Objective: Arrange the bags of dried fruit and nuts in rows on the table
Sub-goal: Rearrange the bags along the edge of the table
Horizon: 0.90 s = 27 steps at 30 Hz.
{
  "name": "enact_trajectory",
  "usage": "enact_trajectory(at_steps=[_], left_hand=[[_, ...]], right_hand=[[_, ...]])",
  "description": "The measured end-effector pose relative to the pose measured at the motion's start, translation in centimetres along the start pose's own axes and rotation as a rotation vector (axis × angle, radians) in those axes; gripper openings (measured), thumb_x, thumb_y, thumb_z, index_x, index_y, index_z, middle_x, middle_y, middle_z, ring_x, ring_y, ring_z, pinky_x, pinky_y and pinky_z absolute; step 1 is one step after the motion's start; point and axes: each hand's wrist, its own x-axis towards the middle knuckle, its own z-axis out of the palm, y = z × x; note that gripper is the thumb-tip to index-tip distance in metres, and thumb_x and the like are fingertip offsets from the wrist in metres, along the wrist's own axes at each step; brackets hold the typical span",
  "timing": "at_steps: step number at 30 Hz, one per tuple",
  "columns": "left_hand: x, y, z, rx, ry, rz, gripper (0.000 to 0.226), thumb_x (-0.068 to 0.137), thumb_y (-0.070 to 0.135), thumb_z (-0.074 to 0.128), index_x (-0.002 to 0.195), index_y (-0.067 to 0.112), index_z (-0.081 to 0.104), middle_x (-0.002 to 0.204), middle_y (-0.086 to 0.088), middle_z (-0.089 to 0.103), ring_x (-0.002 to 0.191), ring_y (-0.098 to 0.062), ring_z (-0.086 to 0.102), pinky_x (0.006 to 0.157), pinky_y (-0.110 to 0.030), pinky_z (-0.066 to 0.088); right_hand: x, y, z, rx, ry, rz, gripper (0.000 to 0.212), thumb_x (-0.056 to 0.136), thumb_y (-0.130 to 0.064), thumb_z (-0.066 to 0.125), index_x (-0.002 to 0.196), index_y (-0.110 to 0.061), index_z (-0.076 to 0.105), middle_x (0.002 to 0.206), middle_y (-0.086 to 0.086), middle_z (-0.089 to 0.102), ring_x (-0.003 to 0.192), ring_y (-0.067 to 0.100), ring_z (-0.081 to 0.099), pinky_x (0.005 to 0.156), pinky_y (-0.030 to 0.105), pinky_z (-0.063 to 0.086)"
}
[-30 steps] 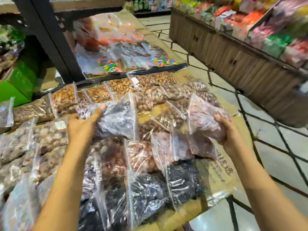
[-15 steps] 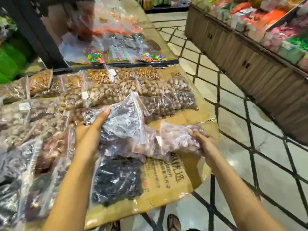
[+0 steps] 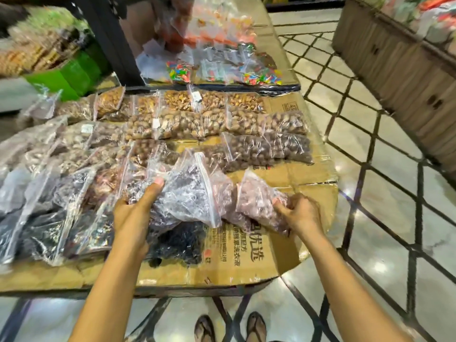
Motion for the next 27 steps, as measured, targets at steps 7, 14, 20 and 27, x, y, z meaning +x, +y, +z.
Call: enact_trajectory(at_steps=[7, 14, 20, 27], left_hand=[[-1.2, -1.9, -2.5, -0.053, 0.010, -0.066, 0.135, 0.040, 0.072, 0.084, 0.149, 0.016, 0.028, 0.134, 0.000, 0.056, 0.120, -0.025, 0.055, 0.100, -0.053, 0.045], [-2.2, -2.6, -8.5, -0.066, -0.114, -0.109, 0.111, 0.041, 0.064, 0.086, 0.131, 0.015, 0.043, 0.119, -0.009, 0.066, 0.102, -0.027, 0.067, 0.085, -0.046, 0.056], [-0.5, -2.1, -21.6, -0.166, -0.367, -0.088, 0.046, 0.065, 0.055, 0.068, 0.104, 0.029, 0.071, 0.099, 0.017, 0.067, 0.096, -0.004, 0.063, 0.079, -0.034, 0.049], [3.9, -2.0, -33.8, -0.420, -0.468, -0.211, 0.070, 0.057, 0.048, 0.085, 0.117, 0.018, 0.066, 0.107, -0.011, 0.073, 0.091, -0.027, 0.072, 0.069, -0.041, 0.061]], right_hand=[[-5.6, -6.4, -1.5, 0.303, 0.080, -0.337, 0.042, 0.082, -0.037, 0.068, 0.116, -0.014, 0.058, 0.110, 0.001, 0.063, 0.096, 0.004, 0.057, 0.083, 0.015, 0.045], [-16.0, -16.4, 4.4, 0.679, -0.568, -0.349, 0.041, 0.080, -0.037, 0.072, 0.112, -0.012, 0.063, 0.096, -0.009, 0.072, 0.090, 0.003, 0.066, 0.077, 0.021, 0.052], [-23.6, -22.2, 10.7, 0.903, -0.378, -0.268, 0.032, 0.080, -0.038, 0.071, 0.081, -0.007, 0.064, 0.071, 0.004, 0.055, 0.070, 0.013, 0.050, 0.067, 0.031, 0.036], [-31.1, -30.5, 16.0, 0.839, -0.470, -0.361, 0.025, 0.089, -0.027, 0.061, 0.068, -0.014, 0.054, 0.051, -0.014, 0.051, 0.050, 0.001, 0.047, 0.055, 0.013, 0.038]])
